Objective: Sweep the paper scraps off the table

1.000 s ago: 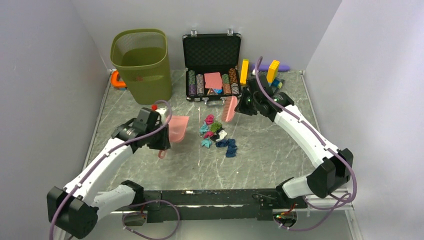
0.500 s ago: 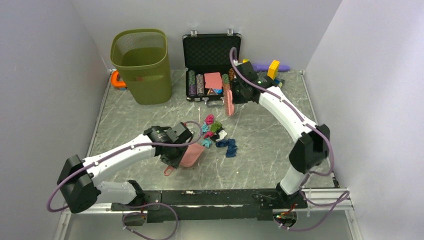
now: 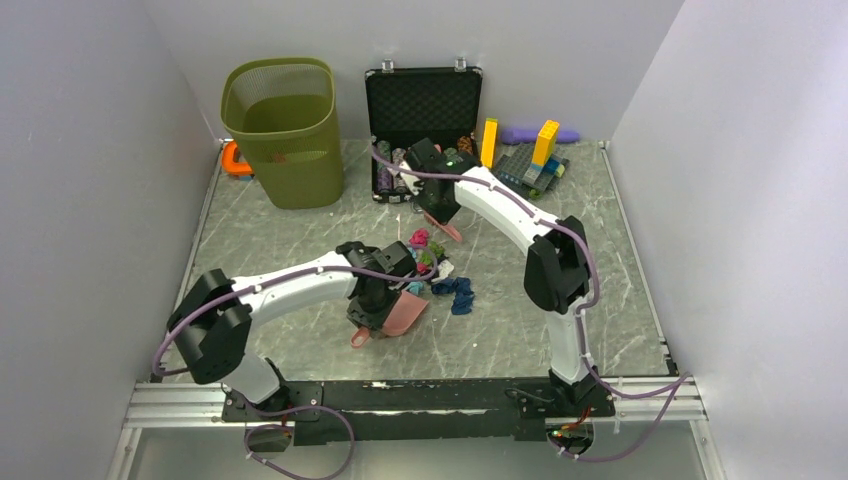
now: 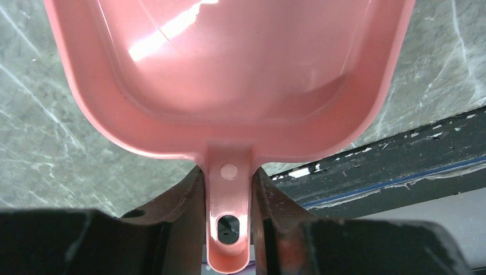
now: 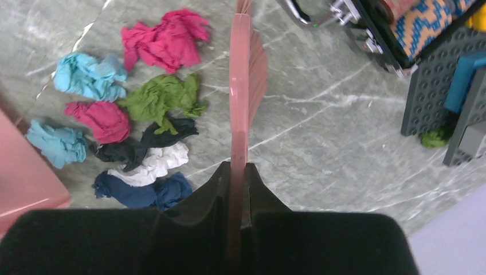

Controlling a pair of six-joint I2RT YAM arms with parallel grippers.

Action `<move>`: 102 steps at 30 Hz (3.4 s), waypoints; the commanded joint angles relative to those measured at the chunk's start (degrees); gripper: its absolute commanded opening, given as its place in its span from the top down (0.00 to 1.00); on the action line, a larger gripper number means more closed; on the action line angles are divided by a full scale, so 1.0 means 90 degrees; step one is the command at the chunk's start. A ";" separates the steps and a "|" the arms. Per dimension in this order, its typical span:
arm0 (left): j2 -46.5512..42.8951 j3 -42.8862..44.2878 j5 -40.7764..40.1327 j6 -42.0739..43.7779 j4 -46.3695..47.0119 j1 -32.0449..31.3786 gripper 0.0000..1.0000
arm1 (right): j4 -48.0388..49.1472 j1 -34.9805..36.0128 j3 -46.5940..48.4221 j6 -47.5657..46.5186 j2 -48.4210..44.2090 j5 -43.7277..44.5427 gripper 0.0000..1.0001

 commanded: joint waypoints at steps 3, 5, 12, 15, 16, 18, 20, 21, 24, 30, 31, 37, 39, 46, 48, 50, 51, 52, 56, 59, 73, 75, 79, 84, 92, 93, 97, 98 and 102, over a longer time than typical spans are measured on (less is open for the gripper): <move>0.0437 0.0428 0.0178 0.0210 0.0078 -0.0024 1.00 | -0.0412 0.0291 0.0155 -0.0996 0.0274 -0.0133 1.00; 0.0548 0.0525 0.0160 0.0253 0.0065 -0.0024 1.00 | -0.0379 0.0296 0.0223 -0.1061 0.0273 -0.0524 1.00; 0.0712 0.0576 0.0139 0.0414 0.0174 0.0142 1.00 | -0.0765 0.0379 0.0227 -0.1277 0.0272 -0.1923 1.00; 0.0756 0.0566 0.0124 0.0562 0.0274 0.0237 1.00 | -0.1025 0.0434 0.0103 -0.1336 0.0252 -0.2317 1.00; 0.0785 0.0565 0.0075 0.0590 0.0294 0.0245 1.00 | -0.1068 0.0464 0.0032 -0.1342 0.0215 -0.2459 1.00; 0.0838 0.0584 -0.0007 0.0704 0.0331 0.0248 1.00 | -0.1078 0.0557 -0.0160 -0.1353 0.0072 -0.2722 1.00; 0.0907 0.0588 -0.0063 0.0807 0.0395 0.0251 1.00 | -0.1068 0.0668 -0.0316 -0.1343 -0.0077 -0.2948 1.00; 0.0922 0.0607 -0.0122 0.0838 0.0432 0.0244 1.00 | -0.1064 0.0715 -0.0385 -0.1335 -0.0157 -0.3077 1.00; 0.0955 0.0606 -0.0308 0.0870 0.0518 0.0243 1.00 | -0.1032 0.0852 -0.0574 -0.1275 -0.0487 -0.3341 1.00; 0.0962 0.0513 -0.0576 0.0784 0.0731 0.0211 1.00 | -0.0732 0.0857 -0.0895 -0.0964 -0.1194 -0.3475 1.00; 0.0951 0.0496 -0.0583 0.0771 0.0796 0.0191 1.00 | -0.0585 0.0822 -0.0969 -0.0895 -0.1313 -0.3487 1.00; 0.0834 0.0425 -0.0899 0.0640 0.0972 -0.0066 1.00 | 0.0221 0.0257 -0.1218 -0.0271 -0.1929 -0.3671 1.00; 0.0726 0.0378 -0.0955 0.0620 0.1004 -0.0100 1.00 | 0.0392 -0.0017 -0.1270 -0.0041 -0.2089 -0.3766 1.00; 0.0190 0.0304 -0.1388 0.0500 0.0960 -0.0101 1.00 | 0.1022 -0.0737 -0.1674 0.0650 -0.2842 -0.2982 1.00; 0.0070 0.0328 -0.1575 0.0455 0.0891 -0.0104 1.00 | 0.1301 -0.0870 -0.1898 0.0825 -0.3140 -0.2712 1.00; -0.0053 0.0379 -0.1748 0.0409 0.0787 -0.0093 1.00 | 0.1691 -0.0994 -0.2183 0.1090 -0.3488 -0.2383 1.00; -0.0109 0.0408 -0.1813 0.0391 0.0743 -0.0094 1.00 | 0.1978 -0.1073 -0.2345 0.1196 -0.3669 -0.2212 1.00; -0.0154 0.0452 -0.1872 0.0380 0.0695 -0.0096 1.00 | 0.2168 -0.1138 -0.2501 0.1379 -0.3848 -0.2038 1.00; -0.0345 0.0722 -0.2022 0.0396 0.0384 -0.0069 1.00 | 0.2668 -0.1334 -0.3005 0.1836 -0.4509 -0.1187 1.00; -0.0477 0.1020 -0.2071 0.0431 0.0072 0.0086 1.00 | 0.2794 -0.1454 -0.3231 0.2007 -0.4799 -0.0674 1.00; -0.0586 0.3717 -0.1214 0.1458 -0.0975 0.2046 1.00 | 0.2944 -0.1812 -0.3734 0.2221 -0.5322 -0.0413 1.00; -0.0379 0.4361 -0.1049 0.1633 -0.1125 0.2354 1.00 | 0.2922 -0.1825 -0.3728 0.2207 -0.5306 -0.0424 1.00; 0.0157 0.5796 -0.0268 0.1766 -0.1418 0.3175 1.00 | 0.2929 -0.1852 -0.3758 0.2220 -0.5310 -0.0476 1.00; 0.0996 0.7362 0.1202 0.1559 -0.1544 0.4170 1.00 | 0.2898 -0.1880 -0.3754 0.2241 -0.5295 -0.0512 1.00; 0.1635 0.6743 0.5427 -0.0423 0.0199 0.6246 1.00 | 0.2862 -0.1883 -0.3645 0.2320 -0.5291 -0.0615 1.00; 0.1570 0.6355 0.5931 -0.1008 0.0724 0.6394 1.00 | 0.2876 -0.1882 -0.3649 0.2333 -0.5298 -0.0617 1.00; 0.1101 0.4588 0.7278 -0.3306 0.3725 0.6849 1.00 | 0.2899 -0.1882 -0.3679 0.2365 -0.5266 -0.0613 1.00; 0.0997 0.4241 0.7389 -0.3793 0.4345 0.6922 1.00 | 0.2901 -0.1886 -0.3679 0.2378 -0.5247 -0.0639 1.00; 0.0785 0.3576 0.7673 -0.5061 0.5848 0.7145 1.00 | 0.2933 -0.1888 -0.3674 0.2442 -0.5171 -0.0757 1.00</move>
